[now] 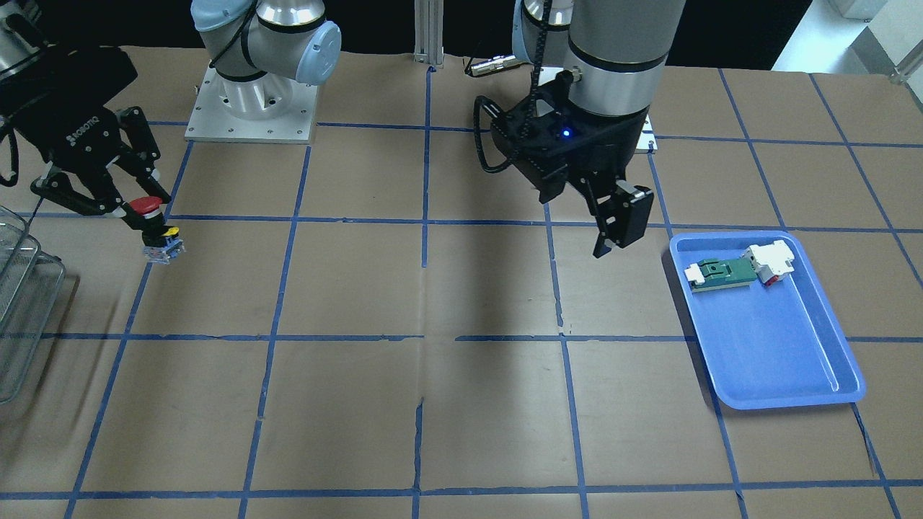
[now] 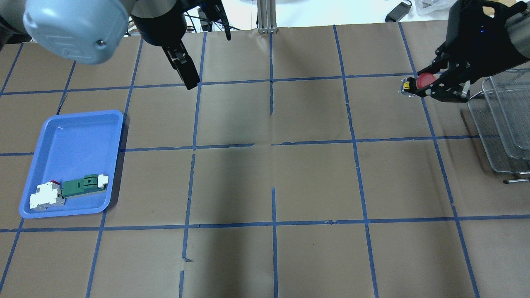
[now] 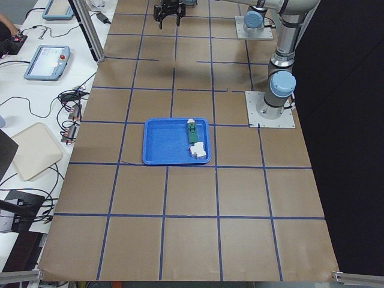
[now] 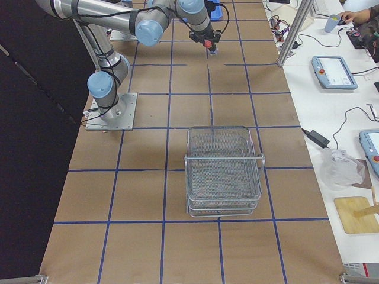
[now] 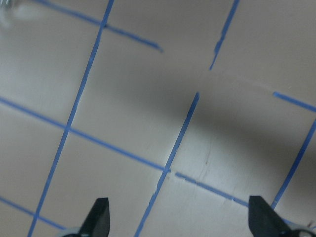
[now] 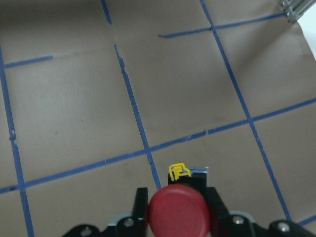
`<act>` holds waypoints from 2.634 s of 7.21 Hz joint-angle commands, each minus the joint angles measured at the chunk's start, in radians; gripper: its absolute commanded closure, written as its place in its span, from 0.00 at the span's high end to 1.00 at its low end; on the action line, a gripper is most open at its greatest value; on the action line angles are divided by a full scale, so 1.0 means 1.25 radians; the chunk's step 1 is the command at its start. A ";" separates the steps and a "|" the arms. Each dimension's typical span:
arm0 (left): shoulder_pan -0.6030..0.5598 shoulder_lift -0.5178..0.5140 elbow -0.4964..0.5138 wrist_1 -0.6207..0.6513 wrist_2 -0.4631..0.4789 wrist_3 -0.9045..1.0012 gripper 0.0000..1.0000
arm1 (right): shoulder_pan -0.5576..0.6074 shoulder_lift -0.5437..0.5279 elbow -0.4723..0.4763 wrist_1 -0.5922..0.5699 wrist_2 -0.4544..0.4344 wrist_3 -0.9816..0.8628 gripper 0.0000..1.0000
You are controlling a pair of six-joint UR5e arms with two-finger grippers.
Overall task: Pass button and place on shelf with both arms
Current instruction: 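Open the left gripper and withdraw it while the right gripper carries the button away, then lower the button into the wire mesh basket with the right gripper, then open the right gripper to release the button in the basket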
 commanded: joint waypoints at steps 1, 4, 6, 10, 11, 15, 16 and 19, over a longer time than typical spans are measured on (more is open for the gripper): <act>0.058 0.035 -0.027 -0.004 0.014 -0.158 1.00 | -0.049 0.039 -0.006 -0.047 -0.154 -0.051 0.00; 0.089 0.096 -0.067 -0.005 0.012 -0.380 1.00 | -0.195 0.081 -0.022 -0.097 -0.256 -0.129 0.00; 0.089 0.123 -0.095 -0.008 0.008 -0.512 1.00 | -0.262 0.202 -0.125 -0.133 -0.318 -0.172 0.00; 0.092 0.141 -0.121 -0.003 0.009 -0.541 1.00 | -0.293 0.287 -0.188 -0.131 -0.322 -0.172 0.11; 0.092 0.141 -0.121 -0.003 0.009 -0.541 1.00 | -0.292 0.289 -0.189 -0.129 -0.323 -0.168 0.37; 0.092 0.141 -0.121 -0.003 0.009 -0.543 1.00 | -0.290 0.278 -0.178 -0.093 -0.320 -0.110 0.77; 0.092 0.141 -0.121 -0.003 0.009 -0.543 1.00 | -0.289 0.264 -0.175 -0.072 -0.317 -0.107 0.78; 0.092 0.141 -0.121 -0.001 0.009 -0.543 1.00 | -0.142 0.134 -0.173 0.050 -0.322 0.135 0.83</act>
